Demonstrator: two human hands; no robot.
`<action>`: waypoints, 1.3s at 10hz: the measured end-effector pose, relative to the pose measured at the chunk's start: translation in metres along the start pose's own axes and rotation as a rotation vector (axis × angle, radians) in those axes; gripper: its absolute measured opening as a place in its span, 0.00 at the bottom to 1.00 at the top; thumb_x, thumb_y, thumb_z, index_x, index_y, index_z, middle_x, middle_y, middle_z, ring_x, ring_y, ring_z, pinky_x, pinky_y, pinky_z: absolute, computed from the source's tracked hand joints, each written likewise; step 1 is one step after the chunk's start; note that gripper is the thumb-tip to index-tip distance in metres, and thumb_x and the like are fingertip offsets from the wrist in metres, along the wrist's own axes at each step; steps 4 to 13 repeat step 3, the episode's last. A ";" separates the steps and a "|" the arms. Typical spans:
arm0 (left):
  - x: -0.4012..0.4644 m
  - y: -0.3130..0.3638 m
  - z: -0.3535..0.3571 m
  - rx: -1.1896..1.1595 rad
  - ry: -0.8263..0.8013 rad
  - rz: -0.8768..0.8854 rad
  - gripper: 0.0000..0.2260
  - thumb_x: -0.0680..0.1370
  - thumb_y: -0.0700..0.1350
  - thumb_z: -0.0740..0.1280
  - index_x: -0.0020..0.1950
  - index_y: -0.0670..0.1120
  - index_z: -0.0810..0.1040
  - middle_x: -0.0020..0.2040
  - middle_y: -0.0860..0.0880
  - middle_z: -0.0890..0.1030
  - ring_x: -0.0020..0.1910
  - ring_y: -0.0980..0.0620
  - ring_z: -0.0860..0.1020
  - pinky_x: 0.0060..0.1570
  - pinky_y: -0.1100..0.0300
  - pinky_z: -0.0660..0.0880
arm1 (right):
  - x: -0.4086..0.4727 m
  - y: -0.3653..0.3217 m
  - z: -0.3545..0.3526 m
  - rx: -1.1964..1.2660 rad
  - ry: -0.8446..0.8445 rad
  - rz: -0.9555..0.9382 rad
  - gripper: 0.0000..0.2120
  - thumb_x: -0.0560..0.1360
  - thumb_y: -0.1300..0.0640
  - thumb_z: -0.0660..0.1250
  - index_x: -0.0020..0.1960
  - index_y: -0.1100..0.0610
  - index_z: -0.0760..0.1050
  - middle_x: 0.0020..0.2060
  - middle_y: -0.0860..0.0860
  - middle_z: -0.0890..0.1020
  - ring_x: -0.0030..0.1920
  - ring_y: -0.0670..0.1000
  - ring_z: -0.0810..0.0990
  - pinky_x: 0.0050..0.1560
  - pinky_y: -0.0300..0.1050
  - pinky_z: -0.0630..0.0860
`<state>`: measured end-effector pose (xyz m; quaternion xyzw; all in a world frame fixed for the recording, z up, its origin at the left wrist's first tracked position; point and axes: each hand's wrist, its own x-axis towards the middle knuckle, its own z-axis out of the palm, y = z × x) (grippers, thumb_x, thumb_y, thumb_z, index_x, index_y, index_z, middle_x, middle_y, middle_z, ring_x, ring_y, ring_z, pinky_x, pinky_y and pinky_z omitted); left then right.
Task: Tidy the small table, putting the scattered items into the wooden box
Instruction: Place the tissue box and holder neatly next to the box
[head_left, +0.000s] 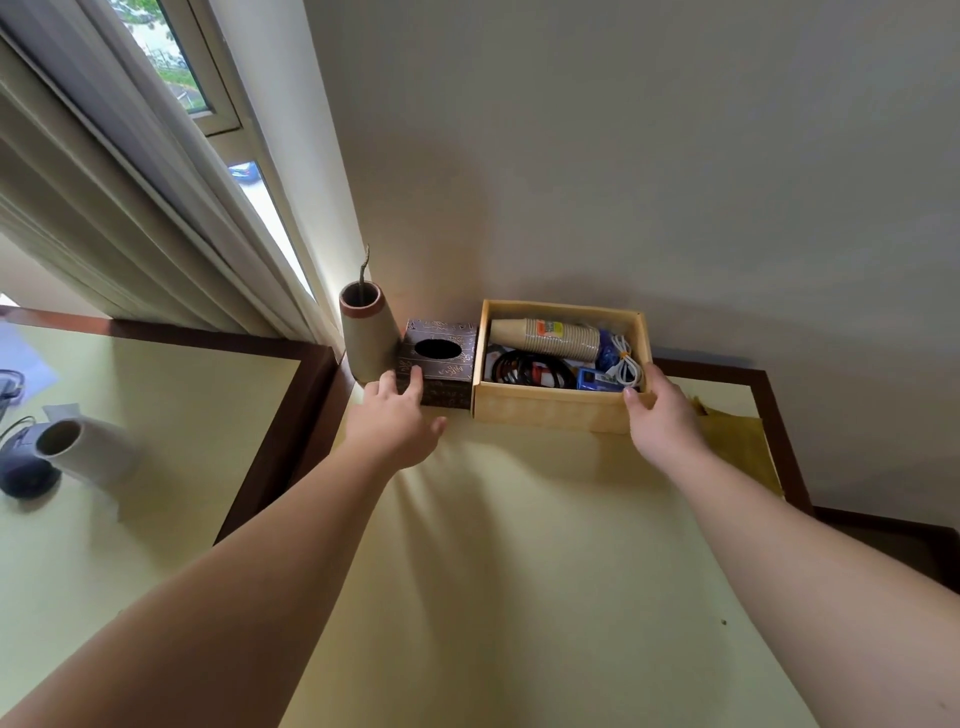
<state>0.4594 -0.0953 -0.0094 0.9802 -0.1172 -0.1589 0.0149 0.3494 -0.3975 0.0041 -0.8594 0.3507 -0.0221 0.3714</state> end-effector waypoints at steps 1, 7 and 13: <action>0.000 0.000 0.002 -0.002 -0.009 0.003 0.39 0.81 0.69 0.56 0.85 0.55 0.42 0.85 0.44 0.50 0.82 0.41 0.53 0.74 0.46 0.65 | -0.002 0.003 0.003 0.043 0.015 0.012 0.27 0.86 0.50 0.61 0.83 0.47 0.58 0.80 0.52 0.65 0.78 0.61 0.66 0.73 0.60 0.70; -0.024 -0.002 0.011 -0.200 0.022 -0.030 0.39 0.82 0.66 0.59 0.85 0.56 0.41 0.85 0.43 0.50 0.82 0.40 0.53 0.77 0.46 0.60 | -0.028 0.014 0.009 0.074 -0.027 0.038 0.39 0.84 0.49 0.65 0.85 0.43 0.44 0.82 0.51 0.58 0.79 0.59 0.63 0.71 0.61 0.71; -0.024 -0.002 0.011 -0.200 0.022 -0.030 0.39 0.82 0.66 0.59 0.85 0.56 0.41 0.85 0.43 0.50 0.82 0.40 0.53 0.77 0.46 0.60 | -0.028 0.014 0.009 0.074 -0.027 0.038 0.39 0.84 0.49 0.65 0.85 0.43 0.44 0.82 0.51 0.58 0.79 0.59 0.63 0.71 0.61 0.71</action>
